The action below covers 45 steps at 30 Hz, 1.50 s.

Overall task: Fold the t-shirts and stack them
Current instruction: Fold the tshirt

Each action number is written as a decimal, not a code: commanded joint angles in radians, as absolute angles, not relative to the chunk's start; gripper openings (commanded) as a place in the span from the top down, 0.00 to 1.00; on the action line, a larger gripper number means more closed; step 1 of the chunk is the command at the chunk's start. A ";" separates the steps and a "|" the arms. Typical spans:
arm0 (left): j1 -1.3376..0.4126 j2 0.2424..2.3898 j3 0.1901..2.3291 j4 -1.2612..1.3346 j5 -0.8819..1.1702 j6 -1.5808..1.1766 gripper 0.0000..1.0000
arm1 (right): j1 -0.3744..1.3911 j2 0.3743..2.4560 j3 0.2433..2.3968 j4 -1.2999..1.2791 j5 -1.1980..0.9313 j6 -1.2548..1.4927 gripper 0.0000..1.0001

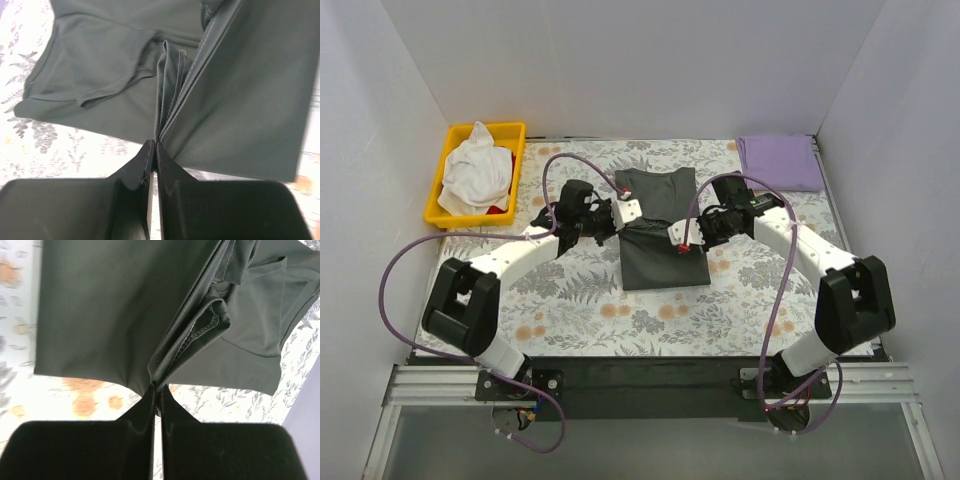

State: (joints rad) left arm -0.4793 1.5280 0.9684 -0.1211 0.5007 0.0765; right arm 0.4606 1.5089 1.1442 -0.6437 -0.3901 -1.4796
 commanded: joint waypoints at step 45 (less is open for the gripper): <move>-0.512 1.502 0.867 -0.095 0.634 -0.052 0.60 | 0.414 1.480 1.094 -0.681 -0.469 -1.445 0.39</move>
